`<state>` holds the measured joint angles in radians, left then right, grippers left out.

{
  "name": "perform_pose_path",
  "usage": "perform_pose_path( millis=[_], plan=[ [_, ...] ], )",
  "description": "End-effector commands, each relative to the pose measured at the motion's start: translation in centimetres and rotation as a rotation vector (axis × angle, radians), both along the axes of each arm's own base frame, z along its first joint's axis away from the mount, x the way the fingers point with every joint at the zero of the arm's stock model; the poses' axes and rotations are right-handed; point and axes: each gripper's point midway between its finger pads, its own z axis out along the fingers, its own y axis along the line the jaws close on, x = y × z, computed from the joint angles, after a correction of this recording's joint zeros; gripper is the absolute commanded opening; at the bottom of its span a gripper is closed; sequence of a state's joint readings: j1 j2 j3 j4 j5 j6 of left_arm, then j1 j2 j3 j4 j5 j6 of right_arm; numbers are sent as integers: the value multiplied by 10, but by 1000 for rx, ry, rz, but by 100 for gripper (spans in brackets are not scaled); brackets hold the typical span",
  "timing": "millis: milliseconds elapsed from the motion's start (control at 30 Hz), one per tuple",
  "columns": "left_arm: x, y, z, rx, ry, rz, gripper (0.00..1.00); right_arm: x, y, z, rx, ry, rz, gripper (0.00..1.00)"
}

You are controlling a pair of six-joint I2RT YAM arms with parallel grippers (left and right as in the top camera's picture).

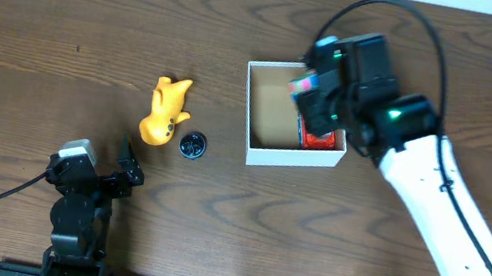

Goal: Pack container
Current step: 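Carry the Rubik's cube over the white box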

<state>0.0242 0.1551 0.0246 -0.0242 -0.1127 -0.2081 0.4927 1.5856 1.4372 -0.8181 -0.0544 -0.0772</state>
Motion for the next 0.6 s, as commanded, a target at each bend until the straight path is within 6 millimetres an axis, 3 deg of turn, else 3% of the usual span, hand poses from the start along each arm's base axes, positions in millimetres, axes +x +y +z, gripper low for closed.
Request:
perform_pose_path(
  millis=[0, 333, 567],
  plan=[
    [-4, 5, -17, 19, 52, 24, 98, -2, 19, -7, -21, 2, 69, 46],
    [-4, 5, -17, 19, 52, 24, 98, -3, 33, -64, -188, 50, 308, 48],
    [-4, 5, -17, 19, 52, 24, 98, -3, 34, -76, -245, 42, 415, 52]
  ],
)
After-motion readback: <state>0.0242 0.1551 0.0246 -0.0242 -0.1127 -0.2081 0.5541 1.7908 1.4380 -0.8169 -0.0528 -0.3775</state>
